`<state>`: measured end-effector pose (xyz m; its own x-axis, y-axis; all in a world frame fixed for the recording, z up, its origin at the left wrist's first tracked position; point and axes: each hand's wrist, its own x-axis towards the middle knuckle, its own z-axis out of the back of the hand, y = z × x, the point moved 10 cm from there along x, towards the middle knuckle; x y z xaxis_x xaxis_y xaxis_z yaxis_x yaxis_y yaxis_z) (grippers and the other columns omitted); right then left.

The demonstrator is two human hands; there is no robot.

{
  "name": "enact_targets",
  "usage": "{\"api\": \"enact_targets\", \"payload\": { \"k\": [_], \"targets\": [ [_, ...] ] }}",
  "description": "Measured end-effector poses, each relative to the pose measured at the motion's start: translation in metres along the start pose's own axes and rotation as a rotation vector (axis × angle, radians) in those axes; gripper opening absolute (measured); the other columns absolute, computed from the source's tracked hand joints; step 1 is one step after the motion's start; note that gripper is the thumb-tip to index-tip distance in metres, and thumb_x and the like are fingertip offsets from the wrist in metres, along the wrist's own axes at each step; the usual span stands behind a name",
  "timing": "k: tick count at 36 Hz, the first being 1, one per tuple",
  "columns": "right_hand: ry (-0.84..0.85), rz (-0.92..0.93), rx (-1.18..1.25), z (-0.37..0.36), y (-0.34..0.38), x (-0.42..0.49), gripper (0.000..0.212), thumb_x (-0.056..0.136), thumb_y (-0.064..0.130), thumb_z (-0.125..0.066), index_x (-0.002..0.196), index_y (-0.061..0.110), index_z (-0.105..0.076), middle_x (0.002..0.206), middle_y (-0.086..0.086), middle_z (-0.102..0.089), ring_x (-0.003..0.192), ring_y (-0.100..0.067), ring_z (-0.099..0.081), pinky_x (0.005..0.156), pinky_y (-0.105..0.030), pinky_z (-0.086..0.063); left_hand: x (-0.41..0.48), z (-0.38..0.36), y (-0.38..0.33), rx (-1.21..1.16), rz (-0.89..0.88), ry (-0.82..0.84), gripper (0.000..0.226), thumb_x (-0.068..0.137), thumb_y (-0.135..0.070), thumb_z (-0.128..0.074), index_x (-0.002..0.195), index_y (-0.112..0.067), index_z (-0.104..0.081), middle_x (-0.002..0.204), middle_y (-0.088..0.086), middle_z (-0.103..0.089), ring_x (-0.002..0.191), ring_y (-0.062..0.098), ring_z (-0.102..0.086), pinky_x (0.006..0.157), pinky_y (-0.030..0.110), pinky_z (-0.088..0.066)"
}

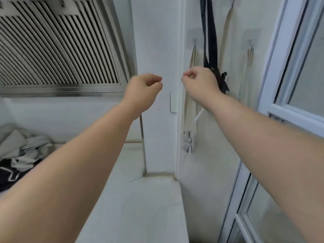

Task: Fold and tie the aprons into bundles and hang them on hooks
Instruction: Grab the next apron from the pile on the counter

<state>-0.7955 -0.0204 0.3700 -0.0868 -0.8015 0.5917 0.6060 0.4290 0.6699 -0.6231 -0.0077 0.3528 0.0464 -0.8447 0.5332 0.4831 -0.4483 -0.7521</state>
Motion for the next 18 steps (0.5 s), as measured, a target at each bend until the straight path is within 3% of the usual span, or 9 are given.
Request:
{"api": "enact_targets", "payload": {
  "k": [2, 4, 9, 14, 16, 18],
  "targets": [
    [0.045, -0.018, 0.005, -0.029, 0.005, -0.016, 0.012, 0.092, 0.02, -0.048, 0.093, 0.02, -0.06, 0.087, 0.003, -0.06, 0.084, -0.016, -0.056, 0.069, -0.023, -0.041, -0.018, 0.027, 0.018, 0.009, 0.046, -0.028, 0.027, 0.094, -0.019, -0.054, 0.118, -0.02, -0.065, 0.088, -0.01, -0.063, 0.071, 0.001, -0.055, 0.061, 0.014, -0.045],
    [0.087, -0.016, 0.007, -0.061, 0.019, -0.033, 0.015, 0.091, 0.02, -0.048, 0.094, 0.017, -0.063, 0.091, 0.0, -0.062, 0.088, -0.018, -0.056, 0.071, -0.023, -0.04, -0.036, 0.055, 0.037, 0.013, 0.082, -0.035, 0.023, 0.094, -0.019, -0.054, 0.114, -0.022, -0.066, 0.086, -0.012, -0.062, 0.074, 0.002, -0.056, 0.063, 0.016, -0.047],
    [0.216, -0.006, 0.125, -0.147, 0.061, -0.073, 0.014, 0.09, 0.017, -0.048, 0.088, 0.017, -0.062, 0.087, 0.001, -0.061, 0.078, -0.017, -0.054, 0.056, -0.022, -0.038, -0.07, 0.121, 0.096, 0.021, 0.184, -0.064, 0.021, 0.093, -0.021, -0.057, 0.112, -0.022, -0.067, 0.086, -0.007, -0.064, 0.085, 0.01, -0.06, 0.072, 0.023, -0.05],
    [0.35, 0.03, 0.174, -0.255, 0.108, -0.114, 0.013, 0.089, 0.016, -0.052, 0.087, 0.011, -0.065, 0.086, -0.006, -0.064, 0.083, -0.017, -0.054, 0.071, -0.023, -0.038, -0.112, 0.203, 0.17, 0.042, 0.313, -0.119, 0.018, 0.093, -0.019, -0.057, 0.108, -0.022, -0.067, 0.081, -0.01, -0.063, 0.083, 0.009, -0.06, 0.077, 0.023, -0.049],
    [0.407, 0.024, 0.203, -0.306, 0.129, -0.13, 0.014, 0.089, 0.016, -0.052, 0.088, 0.012, -0.065, 0.085, -0.006, -0.064, 0.081, -0.017, -0.053, 0.069, -0.023, -0.037, -0.132, 0.247, 0.204, 0.079, 0.363, -0.144, 0.018, 0.093, -0.02, -0.057, 0.107, -0.023, -0.067, 0.078, -0.011, -0.062, 0.076, 0.007, -0.059, 0.077, 0.023, -0.048],
    [0.452, 0.006, 0.242, -0.352, 0.147, -0.143, 0.014, 0.089, 0.017, -0.052, 0.089, 0.014, -0.066, 0.086, -0.004, -0.064, 0.08, -0.018, -0.053, 0.067, -0.023, -0.038, -0.147, 0.289, 0.235, 0.121, 0.398, -0.163, 0.018, 0.093, -0.021, -0.057, 0.106, -0.023, -0.068, 0.071, -0.011, -0.06, 0.063, 0.002, -0.054, 0.067, 0.019, -0.046]
  ]
}}
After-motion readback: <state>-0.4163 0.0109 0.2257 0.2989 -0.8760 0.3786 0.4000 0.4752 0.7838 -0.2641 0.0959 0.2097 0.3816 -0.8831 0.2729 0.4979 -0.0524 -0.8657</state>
